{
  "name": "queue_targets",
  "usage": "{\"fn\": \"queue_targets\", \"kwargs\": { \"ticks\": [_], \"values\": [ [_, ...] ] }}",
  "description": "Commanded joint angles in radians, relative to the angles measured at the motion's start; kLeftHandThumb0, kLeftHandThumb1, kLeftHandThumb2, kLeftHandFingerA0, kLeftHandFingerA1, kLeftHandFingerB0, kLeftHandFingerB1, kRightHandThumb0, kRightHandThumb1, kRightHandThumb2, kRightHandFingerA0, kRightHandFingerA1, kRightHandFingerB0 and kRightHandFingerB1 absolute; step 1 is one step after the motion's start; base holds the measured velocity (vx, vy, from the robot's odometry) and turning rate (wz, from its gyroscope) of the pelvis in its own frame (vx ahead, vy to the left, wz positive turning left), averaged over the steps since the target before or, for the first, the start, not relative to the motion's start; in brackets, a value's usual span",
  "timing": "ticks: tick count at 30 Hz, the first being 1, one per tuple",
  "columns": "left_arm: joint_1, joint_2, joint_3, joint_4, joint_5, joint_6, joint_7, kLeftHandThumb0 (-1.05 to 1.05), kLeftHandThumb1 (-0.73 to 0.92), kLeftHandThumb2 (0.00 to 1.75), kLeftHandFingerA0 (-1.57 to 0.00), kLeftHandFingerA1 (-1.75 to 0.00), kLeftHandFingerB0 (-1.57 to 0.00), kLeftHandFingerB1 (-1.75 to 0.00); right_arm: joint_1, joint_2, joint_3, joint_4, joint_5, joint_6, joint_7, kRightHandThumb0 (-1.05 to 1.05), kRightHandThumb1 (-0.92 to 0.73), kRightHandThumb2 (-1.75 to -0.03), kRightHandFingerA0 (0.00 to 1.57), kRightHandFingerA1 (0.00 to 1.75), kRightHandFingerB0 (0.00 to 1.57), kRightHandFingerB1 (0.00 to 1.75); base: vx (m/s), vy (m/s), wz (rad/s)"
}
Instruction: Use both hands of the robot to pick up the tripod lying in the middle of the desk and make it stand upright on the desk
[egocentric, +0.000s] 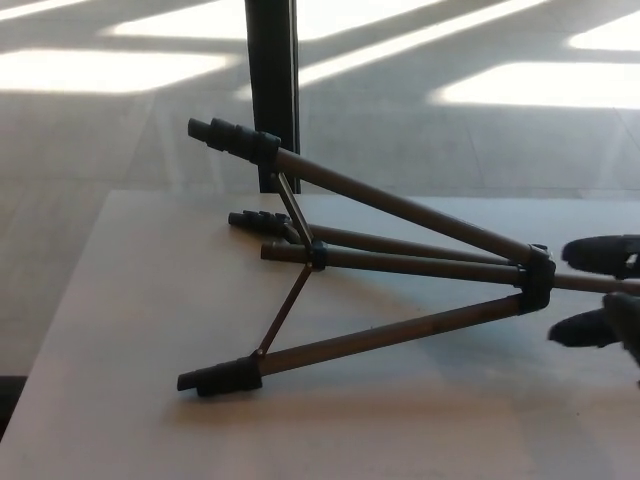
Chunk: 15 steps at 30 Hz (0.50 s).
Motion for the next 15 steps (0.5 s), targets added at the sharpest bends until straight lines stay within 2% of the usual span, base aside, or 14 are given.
{"fn": "queue_targets", "kwargs": {
  "ticks": [1, 5, 6, 7, 8, 9, 10, 11, 14, 15],
  "values": [
    [-0.094, 0.039, -0.112, -0.068, 0.039, 0.172, 0.050, -0.53, 0.52, 0.97, -0.35, -0.66, -0.27, -0.57, -0.011, 0.152, 0.160, 0.091, 0.012, 0.159, -0.120, -0.70, -0.70, -0.61, 0.69, 0.78, 0.55, 0.55, 0.00, 0.000, 0.00],
    [-0.090, 0.042, -0.126, -0.067, 0.051, 0.166, 0.038, -0.55, 0.52, 0.95, -0.34, -0.64, -0.26, -0.56, -0.026, 0.201, 0.170, 0.134, -0.003, 0.185, -0.160, -0.72, -0.70, -0.61, 0.65, 0.75, 0.53, 0.53, 0.00, 0.000, 0.00],
    [-0.094, 0.038, -0.129, -0.065, 0.049, 0.168, 0.038, -0.54, 0.51, 0.95, -0.34, -0.65, -0.26, -0.56, -0.032, 0.208, 0.174, 0.150, -0.009, 0.184, -0.164, -0.71, -0.54, -0.96, 0.63, 0.77, 0.51, 0.63, 0.00, 0.000, 0.00],
    [-0.093, 0.043, -0.137, -0.064, 0.063, 0.170, 0.039, -0.54, 0.70, 0.61, -0.38, -0.62, -0.36, -0.49, -0.038, 0.221, 0.173, 0.171, -0.005, 0.181, -0.165, -0.71, -0.71, -0.60, 0.64, 0.77, 0.55, 0.53, 0.00, 0.000, 0.00],
    [-0.096, 0.046, -0.144, -0.065, 0.071, 0.177, 0.041, -0.54, 0.49, 0.95, -0.38, -0.66, -0.27, -0.55, -0.043, 0.225, 0.176, 0.185, -0.010, 0.178, -0.168, -0.71, -0.71, -0.62, 0.64, 0.76, 0.55, 0.52, 0.00, 0.000, 0.00],
    [-0.098, 0.048, -0.165, -0.064, 0.087, 0.173, 0.038, -0.57, 0.67, 0.60, -0.38, -0.60, -0.36, -0.47, -0.047, 0.230, 0.175, 0.193, -0.012, 0.191, -0.179, -0.71, -0.71, -0.61, 0.63, 0.76, 0.57, 0.52, 0.00, 0.000, 0.00],
    [-0.104, 0.057, -0.186, -0.057, 0.110, 0.156, 0.030, -0.62, 0.68, 0.59, -0.39, -0.58, -0.36, -0.47, -0.053, 0.236, 0.171, 0.196, -0.010, 0.203, -0.190, -0.68, -0.71, -0.61, 0.64, 0.74, 0.57, 0.51, 0.00, 0.000, 0.00],
    [-0.125, 0.073, -0.222, -0.040, 0.143, 0.128, 0.014, -0.62, 0.50, 0.93, -0.39, -0.65, -0.27, -0.54, -0.066, 0.245, 0.167, 0.204, -0.010, 0.213, -0.205, -0.67, -0.71, -0.61, 0.64, 0.73, 0.57, 0.51, 0.00, 0.000, 0.00],
    [-0.179, 0.097, -0.301, -0.022, 0.203, 0.131, 0.020, -0.72, 0.51, 0.94, -0.38, -0.61, -0.36, -0.53, -0.082, 0.268, 0.165, 0.226, -0.018, 0.217, -0.233, -0.66, -0.69, -0.61, 0.68, 0.73, 0.61, 0.52, 0.00, 0.000, 0.00],
    [-0.208, 0.110, -0.342, 0.003, 0.240, 0.072, -0.002, -0.72, 0.62, 0.61, -0.42, -0.58, -0.42, -0.45, -0.086, 0.265, 0.170, 0.237, -0.021, 0.209, -0.226, -0.66, -0.71, -0.61, 0.66, 0.74, 0.58, 0.52, 0.00, 0.000, 0.00]
  ]
}}
